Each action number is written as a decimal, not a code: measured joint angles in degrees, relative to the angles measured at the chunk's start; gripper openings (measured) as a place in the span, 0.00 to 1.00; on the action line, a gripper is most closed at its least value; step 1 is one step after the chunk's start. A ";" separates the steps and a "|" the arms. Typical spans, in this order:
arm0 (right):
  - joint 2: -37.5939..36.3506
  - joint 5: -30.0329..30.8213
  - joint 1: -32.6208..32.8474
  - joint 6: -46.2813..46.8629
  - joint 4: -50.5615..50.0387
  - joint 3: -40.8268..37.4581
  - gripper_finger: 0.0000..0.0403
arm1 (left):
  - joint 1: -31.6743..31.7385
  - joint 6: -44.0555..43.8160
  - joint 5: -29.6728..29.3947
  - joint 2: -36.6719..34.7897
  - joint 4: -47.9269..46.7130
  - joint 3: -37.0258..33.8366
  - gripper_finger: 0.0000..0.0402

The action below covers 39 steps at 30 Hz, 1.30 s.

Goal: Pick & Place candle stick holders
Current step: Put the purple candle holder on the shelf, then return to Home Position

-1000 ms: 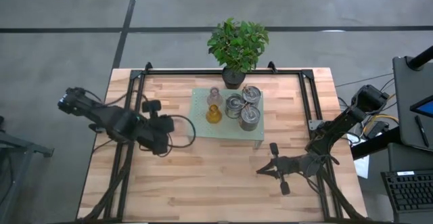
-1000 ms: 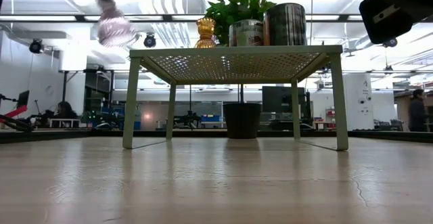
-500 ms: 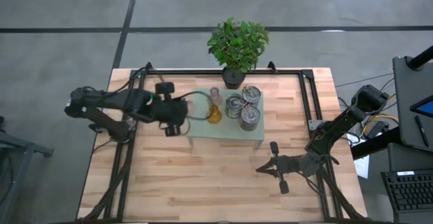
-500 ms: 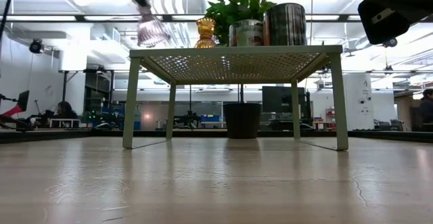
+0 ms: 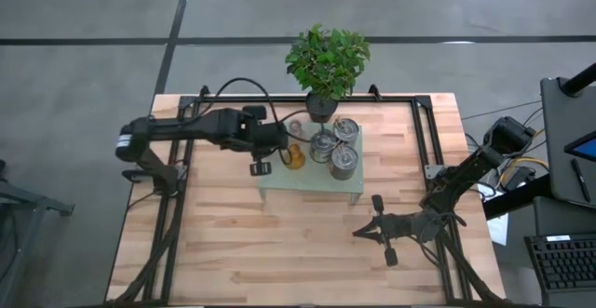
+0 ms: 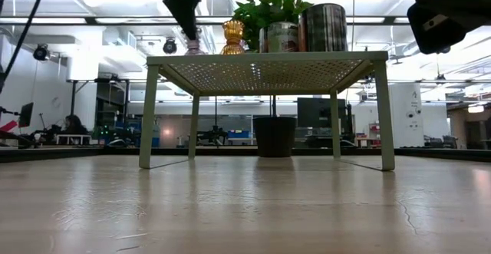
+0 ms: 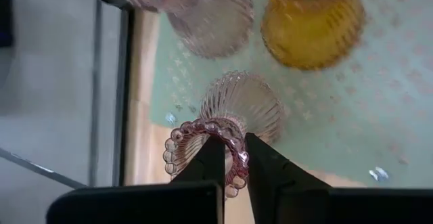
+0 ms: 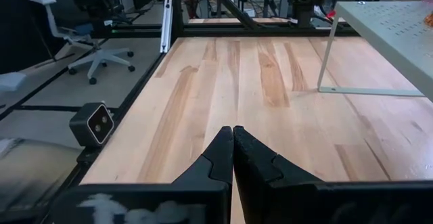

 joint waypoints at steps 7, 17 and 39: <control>0.00 -0.02 0.00 0.47 -0.03 -0.02 0.02 | 0.35 2.58 -0.67 2.34 2.79 0.51 0.09; 0.00 -0.02 0.00 0.49 -0.03 -0.04 0.02 | 0.33 1.99 1.28 2.40 2.10 2.85 0.10; 0.00 -0.07 0.00 0.49 -0.10 -0.04 0.02 | 0.31 2.18 -1.78 2.27 3.46 3.39 0.35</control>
